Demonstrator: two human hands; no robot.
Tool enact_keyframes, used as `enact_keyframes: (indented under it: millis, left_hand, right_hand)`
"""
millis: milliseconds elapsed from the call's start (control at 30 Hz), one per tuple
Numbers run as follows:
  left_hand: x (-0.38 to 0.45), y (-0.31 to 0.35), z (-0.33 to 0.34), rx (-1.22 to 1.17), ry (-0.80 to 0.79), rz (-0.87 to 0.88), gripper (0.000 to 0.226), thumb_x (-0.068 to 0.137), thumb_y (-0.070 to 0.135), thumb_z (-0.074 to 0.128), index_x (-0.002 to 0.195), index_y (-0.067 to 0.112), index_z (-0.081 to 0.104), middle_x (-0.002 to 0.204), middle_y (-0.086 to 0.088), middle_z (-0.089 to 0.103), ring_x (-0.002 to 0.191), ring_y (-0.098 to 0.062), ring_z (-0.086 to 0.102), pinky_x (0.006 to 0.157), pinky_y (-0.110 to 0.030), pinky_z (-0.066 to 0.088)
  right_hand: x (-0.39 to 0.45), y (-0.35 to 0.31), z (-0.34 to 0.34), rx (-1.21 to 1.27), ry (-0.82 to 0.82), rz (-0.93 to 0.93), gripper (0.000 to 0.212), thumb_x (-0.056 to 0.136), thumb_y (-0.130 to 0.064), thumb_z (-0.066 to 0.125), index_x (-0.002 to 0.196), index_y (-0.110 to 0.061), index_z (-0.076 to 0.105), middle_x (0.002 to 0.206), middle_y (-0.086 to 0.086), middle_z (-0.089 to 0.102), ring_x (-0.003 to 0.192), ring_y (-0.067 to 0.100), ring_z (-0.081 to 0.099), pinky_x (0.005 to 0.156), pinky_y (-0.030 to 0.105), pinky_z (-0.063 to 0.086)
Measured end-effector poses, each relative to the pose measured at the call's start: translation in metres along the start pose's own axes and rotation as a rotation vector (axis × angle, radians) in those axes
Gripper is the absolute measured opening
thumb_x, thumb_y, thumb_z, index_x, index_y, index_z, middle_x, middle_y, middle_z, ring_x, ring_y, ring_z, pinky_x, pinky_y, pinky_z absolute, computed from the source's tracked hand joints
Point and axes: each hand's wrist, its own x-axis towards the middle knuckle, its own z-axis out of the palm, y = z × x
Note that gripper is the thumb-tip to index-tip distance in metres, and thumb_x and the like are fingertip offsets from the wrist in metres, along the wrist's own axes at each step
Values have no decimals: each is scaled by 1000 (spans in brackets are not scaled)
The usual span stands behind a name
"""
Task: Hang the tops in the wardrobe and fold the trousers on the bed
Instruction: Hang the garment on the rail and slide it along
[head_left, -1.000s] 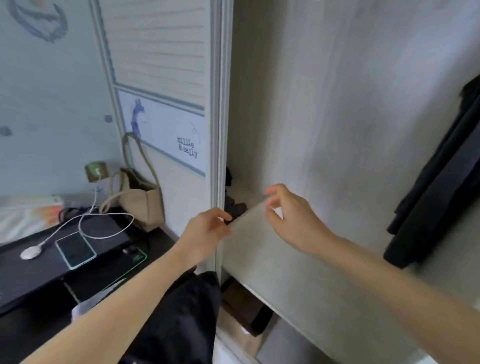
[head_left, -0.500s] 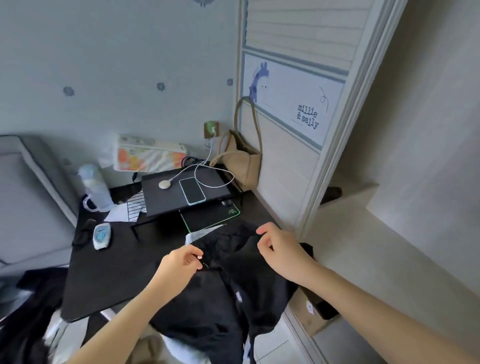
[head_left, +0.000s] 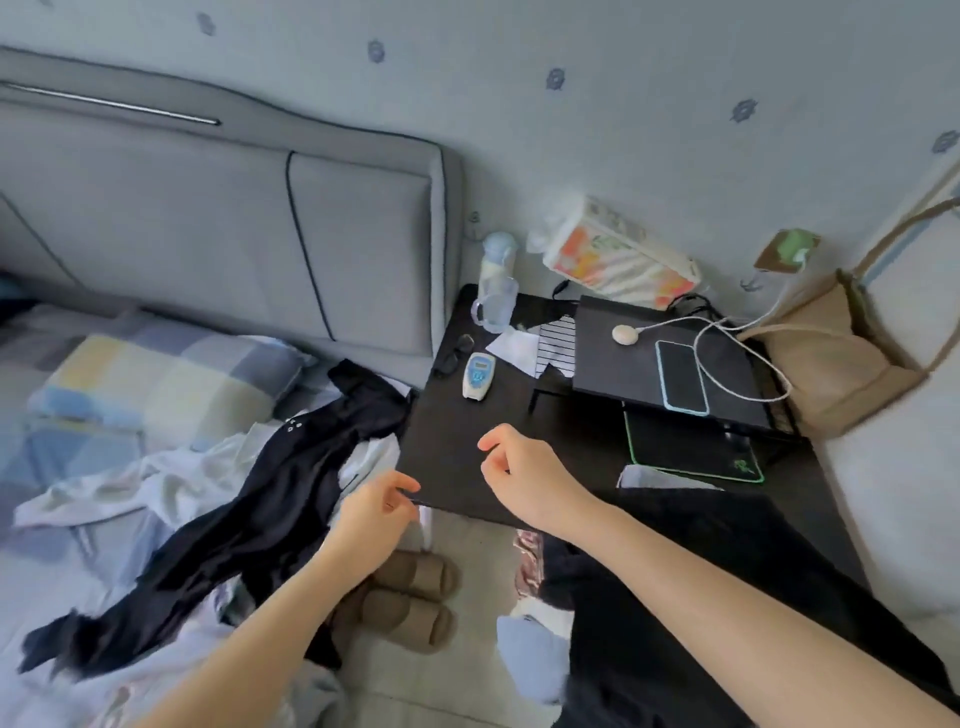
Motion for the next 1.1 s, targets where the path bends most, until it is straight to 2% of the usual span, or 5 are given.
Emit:
enact_keyframes:
  millis: [433,667,833,967,1100]
  left_hand:
    - [83,-171,-76,14,221,-413,21,91,14,57,110,21,65,109,1,66,90,-13,58,69,-21,42]
    - [221,-262,-73,264,3,-322,34,93,24,57,126,20,59,134,2,50,120,-20,49,93,-30,47]
    - [301,-311,-37,531,-138,-241,45,97,25,46,142,21,42,143,2,38,128,-25,36,98,-36,44]
    - [350,-349,2,707,-189,-185,62,96,29,49,151,27,19,138,-5,39,123,-29,39,94,-37,41]
    - [375,-384,29,798,-162,-254,57,94,30,54,144,26,27,136,-6,38,120,-31,40,91,-37,37]
  right_hand:
    - [193,-39,134,53,-322,99,26,96,-22,44,119,-17,55,115,5,59,102,22,60,77,28,48]
    - [345,-32,258,232,-325,357,13,87,-6,43,76,-7,50,78,19,43,74,28,40,66,35,37]
    - [443,11,337,357,-275,632,16,90,-9,45,104,-12,52,100,13,54,87,26,53,82,36,48]
    - [480,51,387,339,-251,781,21,92,-9,39,110,-19,43,102,9,54,71,21,50,63,27,46]
    - [491,83,419,398,-222,950,18,95,-12,40,109,-9,51,112,14,62,104,28,60,92,38,52]
